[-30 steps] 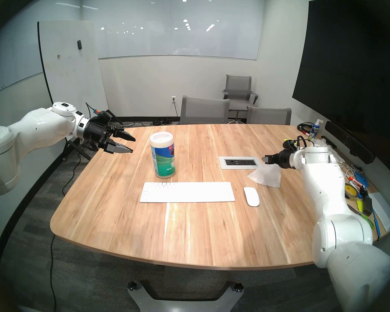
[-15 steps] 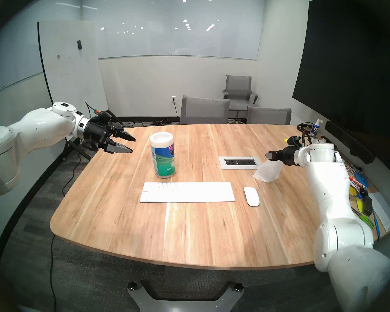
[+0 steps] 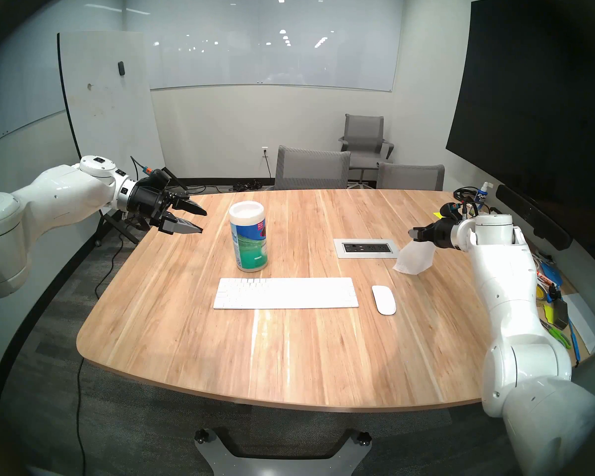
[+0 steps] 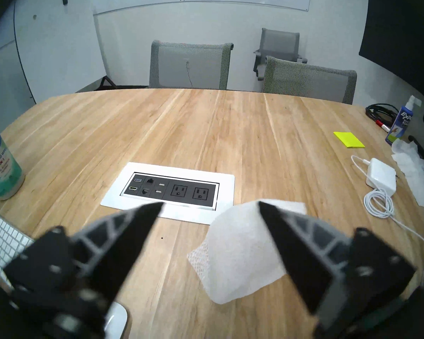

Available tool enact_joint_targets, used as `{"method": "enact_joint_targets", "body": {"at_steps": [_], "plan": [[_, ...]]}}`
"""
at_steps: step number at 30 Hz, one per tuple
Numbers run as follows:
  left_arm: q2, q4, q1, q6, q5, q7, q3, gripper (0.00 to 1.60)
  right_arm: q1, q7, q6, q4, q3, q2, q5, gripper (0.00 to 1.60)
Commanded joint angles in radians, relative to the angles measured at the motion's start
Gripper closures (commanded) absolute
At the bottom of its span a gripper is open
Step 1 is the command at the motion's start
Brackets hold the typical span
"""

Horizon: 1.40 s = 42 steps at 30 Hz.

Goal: Wipe the keyboards and mice with a disinfecting wipe, then set the wipe down

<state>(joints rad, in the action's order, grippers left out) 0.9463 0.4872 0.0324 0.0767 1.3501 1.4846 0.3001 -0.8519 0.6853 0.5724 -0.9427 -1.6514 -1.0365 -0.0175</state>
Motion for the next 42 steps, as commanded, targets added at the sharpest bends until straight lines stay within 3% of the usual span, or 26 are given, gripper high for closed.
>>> {"method": "enact_joint_targets", "body": {"at_steps": [1,2,3,11,16,20,24,33,36,38,39,40,42], "plan": [[0.000,-0.002,-0.025,-0.002,0.010,-0.001,-0.004,0.00,-0.018,0.019,0.003,-0.056,-0.012,0.021,0.005,1.60],[0.000,-0.002,-0.025,-0.002,0.010,-0.001,-0.004,0.00,-0.020,0.017,0.005,-0.059,-0.015,0.020,0.005,1.21],[0.000,-0.002,-0.025,-0.002,0.010,-0.001,-0.004,0.00,-0.022,0.017,0.006,-0.061,-0.016,0.019,0.004,0.00],[0.000,-0.002,-0.024,-0.002,0.009,-0.001,-0.005,0.00,-0.018,0.008,-0.001,-0.066,-0.020,0.013,-0.009,0.00],[0.000,-0.002,-0.024,-0.002,0.009,-0.001,-0.005,0.00,-0.040,0.044,-0.020,-0.092,0.008,0.043,-0.030,0.00],[0.000,-0.002,-0.024,-0.002,0.008,-0.001,-0.006,0.00,-0.114,0.072,-0.074,-0.152,0.051,0.081,-0.073,0.00],[0.000,-0.002,-0.024,-0.002,0.008,-0.001,-0.006,0.00,-0.159,0.062,-0.145,-0.180,0.048,0.100,-0.098,0.00],[0.000,-0.002,-0.024,-0.002,0.009,-0.001,-0.005,0.00,-0.183,-0.013,-0.256,-0.189,0.010,0.073,-0.119,0.00],[0.000,-0.002,-0.025,-0.002,0.010,-0.001,-0.004,0.00,-0.184,0.012,-0.283,-0.172,0.022,0.081,-0.125,0.00],[0.000,-0.002,-0.024,-0.002,0.009,-0.001,-0.005,0.00,-0.186,-0.056,-0.318,-0.160,-0.007,0.047,-0.121,0.00],[0.000,-0.002,-0.024,-0.002,0.009,-0.001,-0.005,0.00,-0.186,-0.056,-0.318,-0.160,-0.007,0.047,-0.121,0.00],[0.000,-0.002,-0.025,-0.002,0.010,-0.001,-0.004,0.00,-0.171,0.017,-0.304,-0.154,0.016,0.076,-0.122,0.00],[0.000,-0.002,-0.025,-0.002,0.010,-0.001,-0.004,0.00,-0.186,0.010,-0.307,-0.166,0.007,0.073,-0.119,0.00]]}}
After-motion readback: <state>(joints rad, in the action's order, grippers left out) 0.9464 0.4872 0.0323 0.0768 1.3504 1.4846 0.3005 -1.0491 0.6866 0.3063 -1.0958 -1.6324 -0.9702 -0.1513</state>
